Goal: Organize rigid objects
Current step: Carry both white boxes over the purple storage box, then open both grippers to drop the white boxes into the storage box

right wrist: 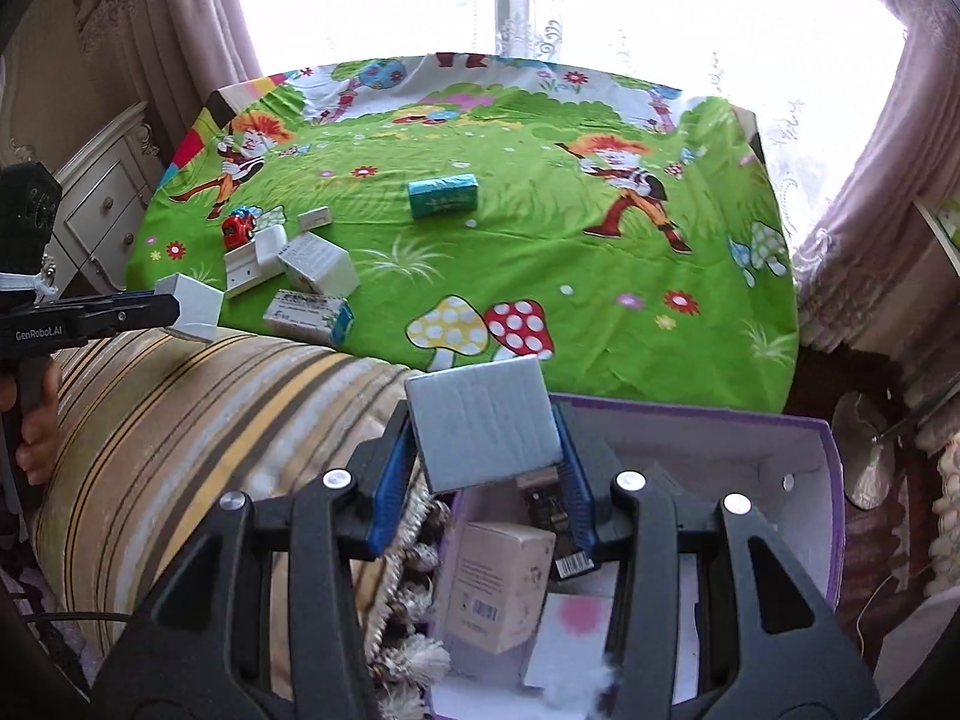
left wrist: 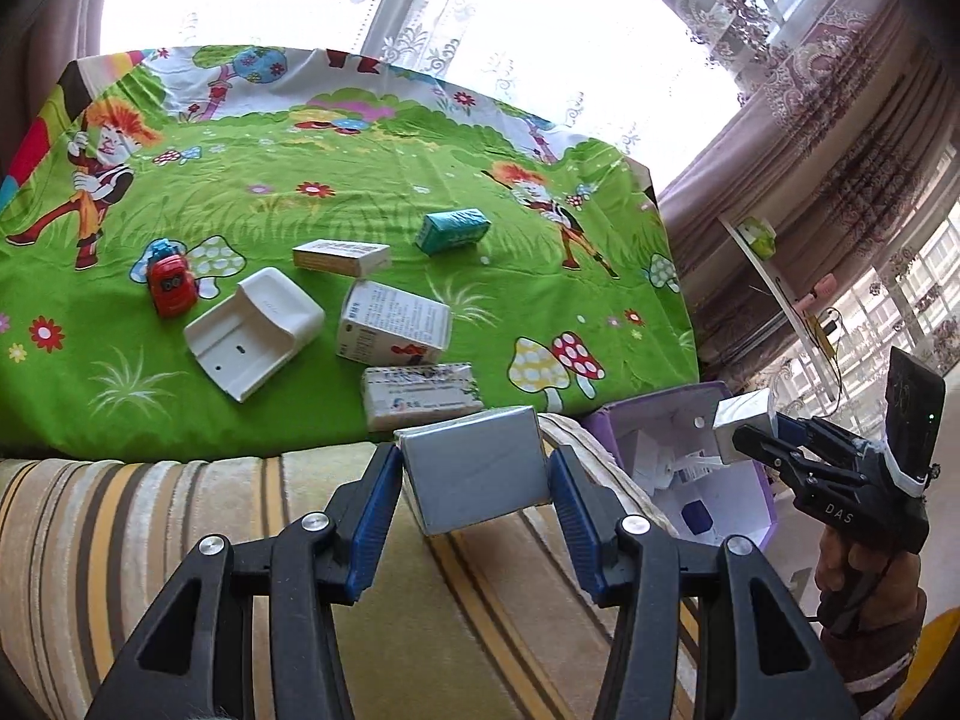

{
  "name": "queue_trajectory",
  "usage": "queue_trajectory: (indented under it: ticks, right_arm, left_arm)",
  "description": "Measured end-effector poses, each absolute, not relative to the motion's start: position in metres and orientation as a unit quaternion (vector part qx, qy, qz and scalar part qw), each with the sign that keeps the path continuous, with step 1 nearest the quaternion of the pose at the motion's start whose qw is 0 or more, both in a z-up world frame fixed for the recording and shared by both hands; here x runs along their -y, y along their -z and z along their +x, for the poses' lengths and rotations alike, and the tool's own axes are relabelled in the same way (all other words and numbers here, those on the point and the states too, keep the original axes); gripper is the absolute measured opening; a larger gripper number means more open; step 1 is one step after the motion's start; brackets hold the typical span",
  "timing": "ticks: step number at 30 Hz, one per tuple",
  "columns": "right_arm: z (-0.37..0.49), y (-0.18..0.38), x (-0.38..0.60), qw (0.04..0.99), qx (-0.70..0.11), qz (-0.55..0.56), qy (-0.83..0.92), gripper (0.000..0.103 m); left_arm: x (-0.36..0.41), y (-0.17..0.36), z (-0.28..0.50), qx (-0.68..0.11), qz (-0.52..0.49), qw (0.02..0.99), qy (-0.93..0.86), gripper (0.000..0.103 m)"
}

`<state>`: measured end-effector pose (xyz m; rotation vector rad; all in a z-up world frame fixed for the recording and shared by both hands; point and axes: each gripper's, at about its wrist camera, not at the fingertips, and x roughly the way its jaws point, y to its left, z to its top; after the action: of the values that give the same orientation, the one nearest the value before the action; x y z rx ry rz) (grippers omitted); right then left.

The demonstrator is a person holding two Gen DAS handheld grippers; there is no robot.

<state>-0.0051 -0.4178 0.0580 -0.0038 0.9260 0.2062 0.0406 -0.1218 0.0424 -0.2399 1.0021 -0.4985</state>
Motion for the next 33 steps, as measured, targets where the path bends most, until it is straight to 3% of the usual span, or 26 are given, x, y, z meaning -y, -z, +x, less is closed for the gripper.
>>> queue_trajectory:
  ticks: [24,27,28,30,33]
  right_arm:
    - [-0.095,-0.015,0.552,0.881,-0.462,0.066,0.077,0.049]
    - [-0.098,-0.013,0.559,0.880,-0.461,0.077,0.085,0.050]
    - [-0.099,-0.012,0.561,0.879,-0.462,0.080,0.087,0.052]
    - [-0.100,-0.012,0.564,0.879,-0.461,0.082,0.092,0.067]
    - [-0.101,-0.015,0.566,0.880,-0.457,0.088,0.100,0.075]
  left_arm:
    - [0.302,-0.046,-0.026,-0.497,0.031,0.758,0.421,0.052]
    - [0.315,-0.044,-0.034,-0.504,0.047,0.740,0.444,0.056]
    - [0.318,-0.043,-0.036,-0.508,0.052,0.736,0.445,0.065]
    - [0.322,-0.041,-0.038,-0.516,0.065,0.732,0.439,0.077]
    - [0.317,-0.041,-0.034,-0.530,0.048,0.732,0.426,0.078]
